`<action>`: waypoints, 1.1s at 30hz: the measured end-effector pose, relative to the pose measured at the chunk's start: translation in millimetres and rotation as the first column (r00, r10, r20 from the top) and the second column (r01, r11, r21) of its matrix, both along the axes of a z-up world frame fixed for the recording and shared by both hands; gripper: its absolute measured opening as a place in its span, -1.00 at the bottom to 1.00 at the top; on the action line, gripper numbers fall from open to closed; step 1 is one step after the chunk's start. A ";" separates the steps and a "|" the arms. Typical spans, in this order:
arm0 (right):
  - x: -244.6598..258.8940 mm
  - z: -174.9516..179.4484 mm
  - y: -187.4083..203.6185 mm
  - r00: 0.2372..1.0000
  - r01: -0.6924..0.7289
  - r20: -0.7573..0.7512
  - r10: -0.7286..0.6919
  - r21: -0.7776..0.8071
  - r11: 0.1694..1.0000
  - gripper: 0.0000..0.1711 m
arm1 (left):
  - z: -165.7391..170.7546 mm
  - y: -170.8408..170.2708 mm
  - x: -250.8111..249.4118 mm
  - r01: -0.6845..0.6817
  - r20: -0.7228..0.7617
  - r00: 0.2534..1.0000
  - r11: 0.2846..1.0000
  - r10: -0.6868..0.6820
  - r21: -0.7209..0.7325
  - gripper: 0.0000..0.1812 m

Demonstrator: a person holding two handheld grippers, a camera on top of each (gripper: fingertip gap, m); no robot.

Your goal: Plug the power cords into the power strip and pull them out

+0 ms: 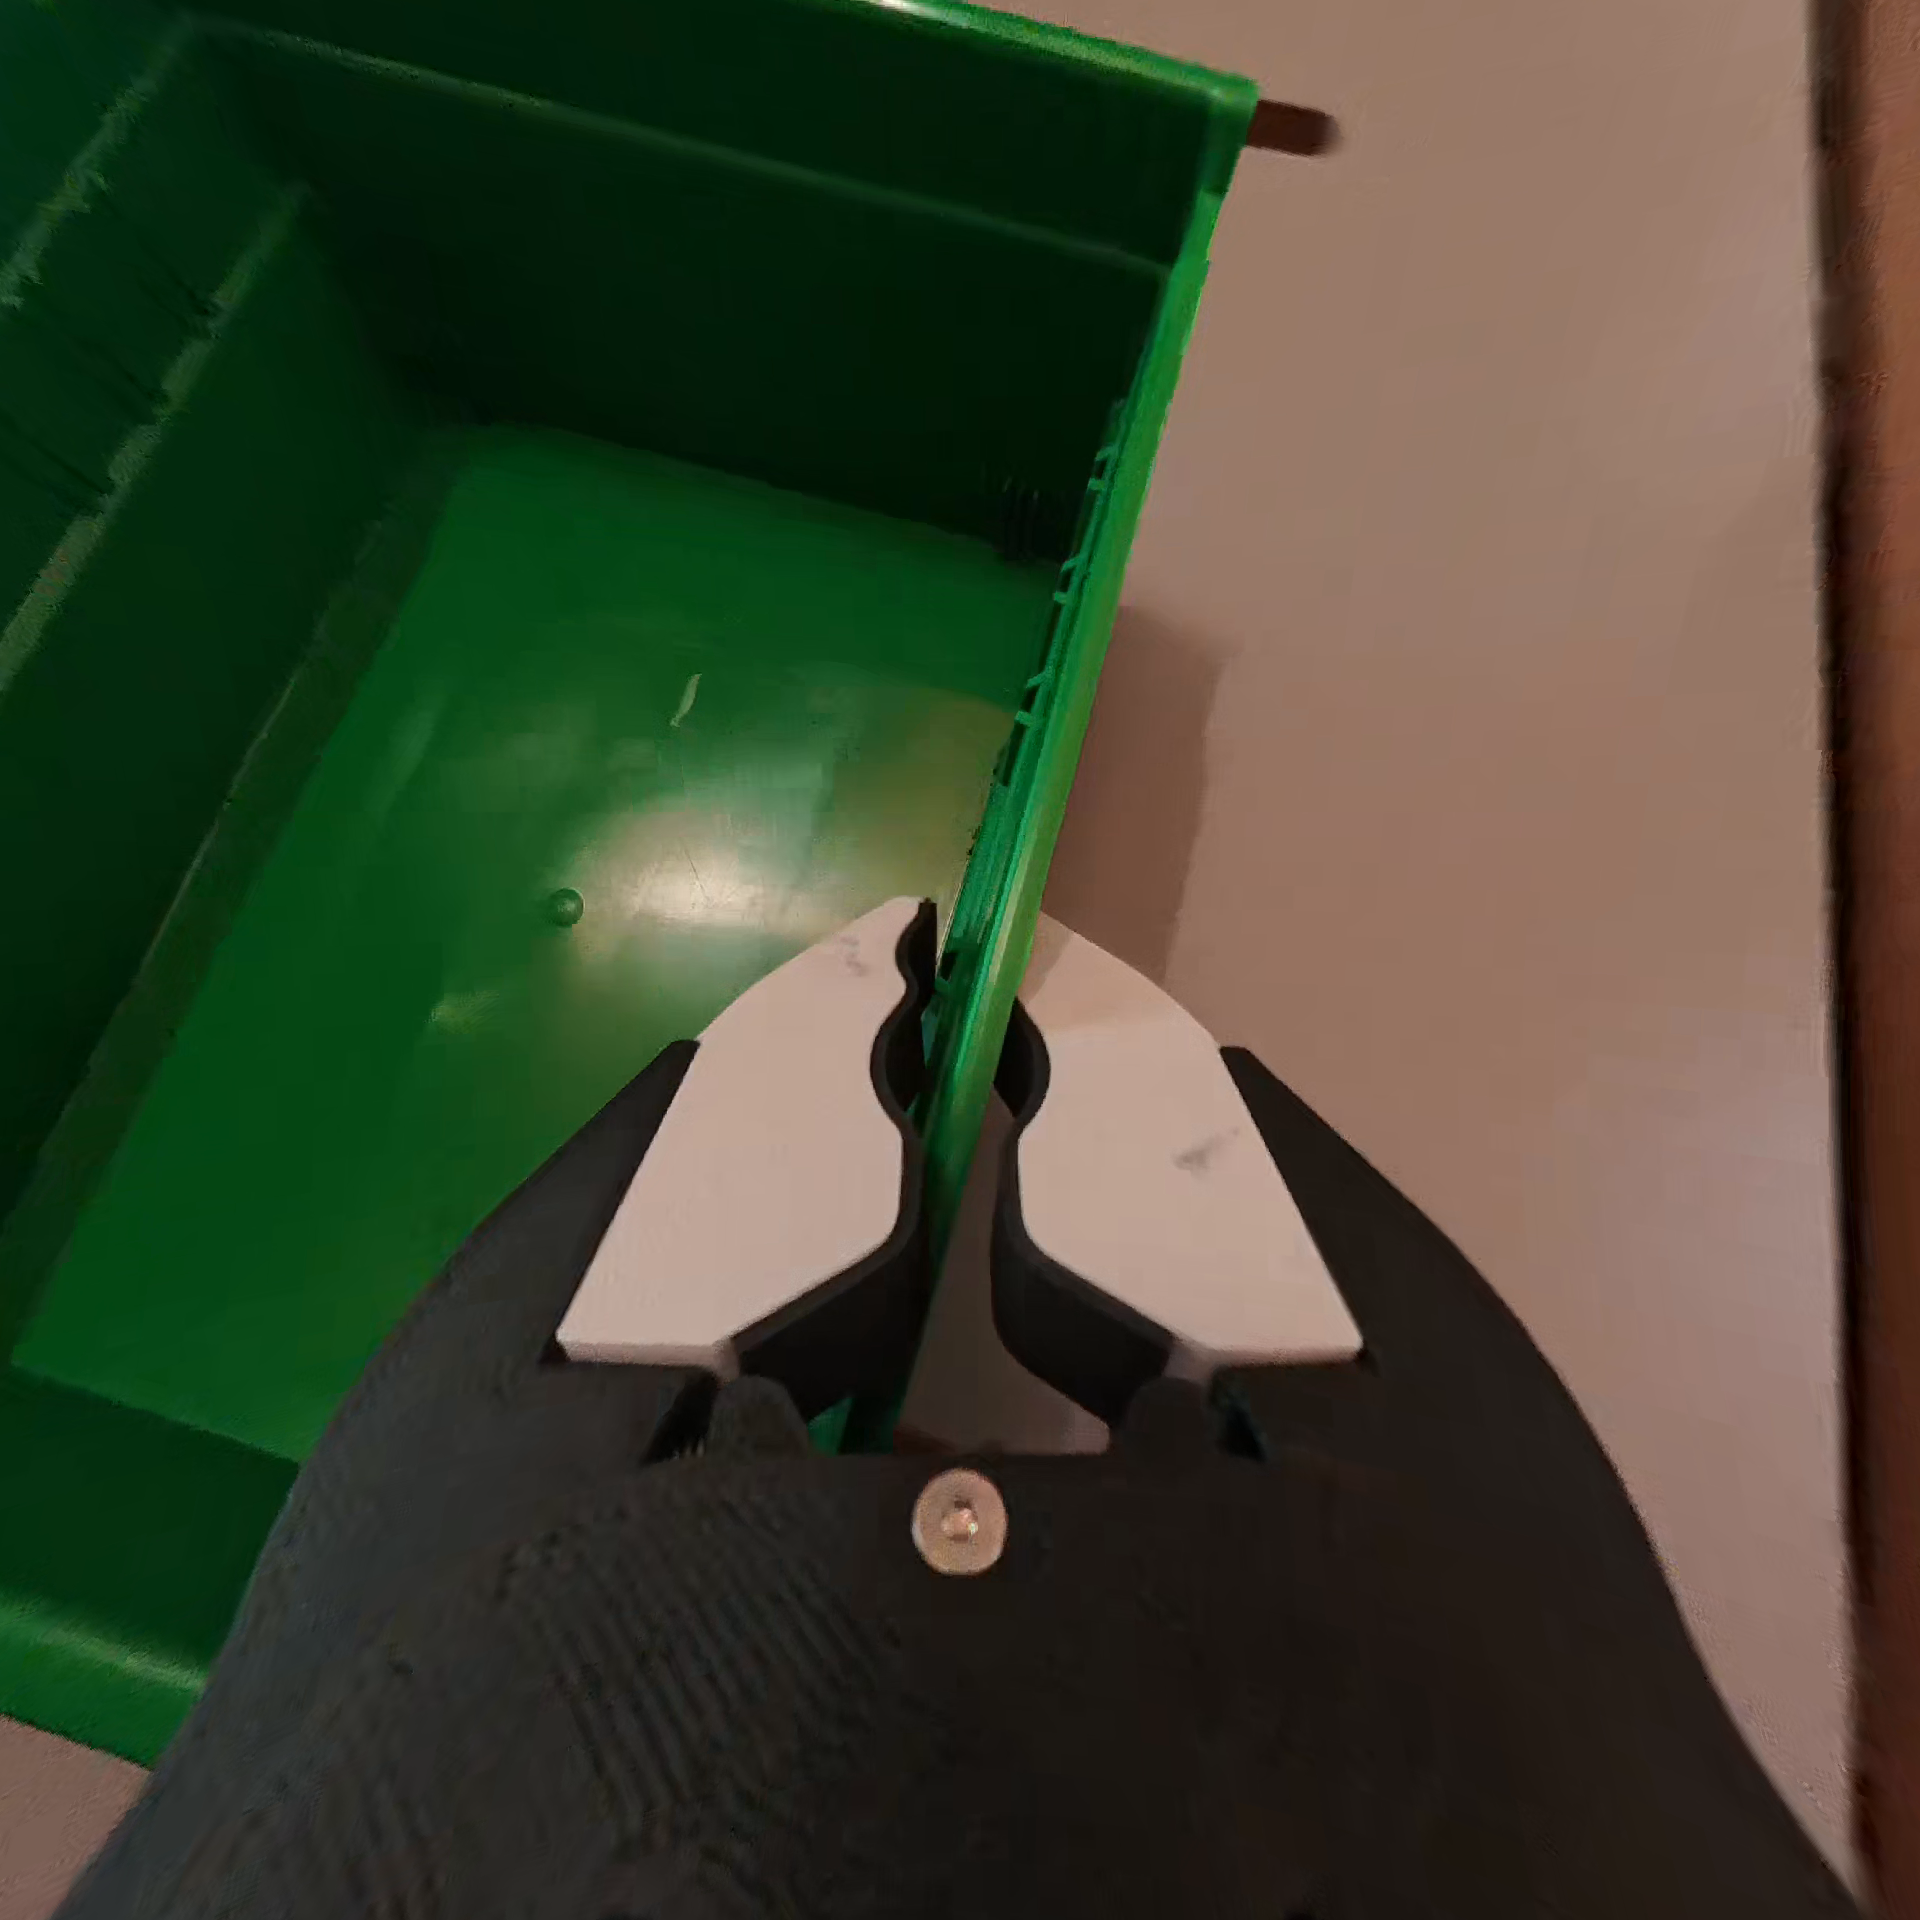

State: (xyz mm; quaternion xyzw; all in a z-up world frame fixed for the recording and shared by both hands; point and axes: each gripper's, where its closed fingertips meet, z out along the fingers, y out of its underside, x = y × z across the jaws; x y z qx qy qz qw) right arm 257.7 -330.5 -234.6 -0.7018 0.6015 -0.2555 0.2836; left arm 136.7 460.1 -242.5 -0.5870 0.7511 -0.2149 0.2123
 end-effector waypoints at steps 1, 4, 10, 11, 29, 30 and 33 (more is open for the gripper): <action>-2.2 -0.7 -13.1 1.000 0.018 -0.001 -0.018 -0.002 1.000 -0.90 | -0.1 -8.8 16.9 0.005 0.010 1.000 1.000 -0.005 -0.005 -0.93; 19.9 -1.2 -41.1 1.000 0.022 -0.002 -0.022 -0.001 1.000 -0.90 | -0.4 -33.7 66.3 0.016 0.033 0.999 1.000 -0.016 -0.008 -0.92; 68.4 0.1 -59.6 0.999 -0.051 0.002 0.051 0.001 0.999 -0.90 | -1.1 -70.2 147.7 0.030 0.032 0.999 1.000 -0.030 -0.003 -0.92; 75.8 0.1 -62.8 0.998 -0.058 0.003 0.058 -0.001 0.998 -0.90 | -1.2 -73.7 158.7 0.033 0.032 0.999 0.999 -0.033 -0.004 -0.92; 110.0 49.2 -90.4 0.967 -0.083 0.197 0.162 -0.356 0.931 -0.14 | 14.3 -79.2 210.3 0.140 0.041 0.987 0.966 -0.153 0.218 -0.59; 105.8 66.4 -89.6 0.958 -0.056 0.247 0.148 -0.346 0.937 -0.07 | 20.8 -81.0 207.3 0.160 0.057 0.982 0.957 -0.179 0.242 -0.54; 77.8 118.1 -72.6 0.913 0.000 0.398 0.094 -0.230 0.973 0.02 | 38.1 -85.5 193.9 0.191 0.061 0.974 0.939 -0.217 0.287 -0.44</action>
